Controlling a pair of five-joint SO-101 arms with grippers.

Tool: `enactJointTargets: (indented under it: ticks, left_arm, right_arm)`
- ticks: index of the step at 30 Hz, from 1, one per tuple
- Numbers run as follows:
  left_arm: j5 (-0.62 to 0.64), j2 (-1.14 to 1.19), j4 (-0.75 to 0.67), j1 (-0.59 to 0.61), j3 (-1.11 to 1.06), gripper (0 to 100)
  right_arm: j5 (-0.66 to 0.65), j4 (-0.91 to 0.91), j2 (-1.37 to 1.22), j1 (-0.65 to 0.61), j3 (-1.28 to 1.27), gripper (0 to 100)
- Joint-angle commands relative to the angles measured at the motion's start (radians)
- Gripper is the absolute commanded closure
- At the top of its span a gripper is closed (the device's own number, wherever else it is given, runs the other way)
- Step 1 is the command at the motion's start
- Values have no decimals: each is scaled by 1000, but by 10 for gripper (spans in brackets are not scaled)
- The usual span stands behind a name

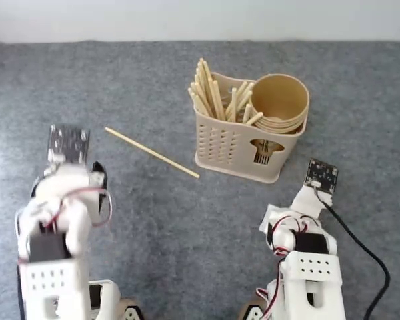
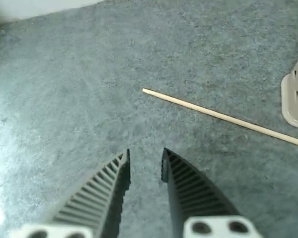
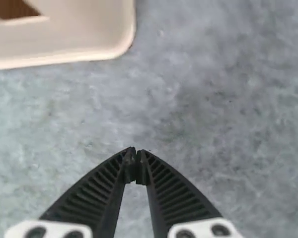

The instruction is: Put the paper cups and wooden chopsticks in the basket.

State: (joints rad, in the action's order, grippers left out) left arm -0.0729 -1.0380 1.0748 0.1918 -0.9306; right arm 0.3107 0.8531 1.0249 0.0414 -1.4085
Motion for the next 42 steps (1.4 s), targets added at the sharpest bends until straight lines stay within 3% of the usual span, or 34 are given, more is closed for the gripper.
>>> enactJointTargets:
  ticks: [1, 12, 21, 34, 42]
  left_arm:
    - [48, 255, -18, -6, 199, 899]
    - [218, 1005, -17, -5, 693, 902]
    - [270, 1425, 8, -6, 1072, 898]
    - [420, 1893, 285, -8, 1709, 866]
    - [440, 2182, 443, -8, 2111, 869]
  right_arm:
    - [14, -28, 28, 42, -12, 988]
    - [15, -71, 28, 48, -57, 988]
    - [17, -70, 28, 50, -58, 988]
    - [17, -64, 28, 50, -58, 988]
    - [17, -62, 28, 50, -58, 988]
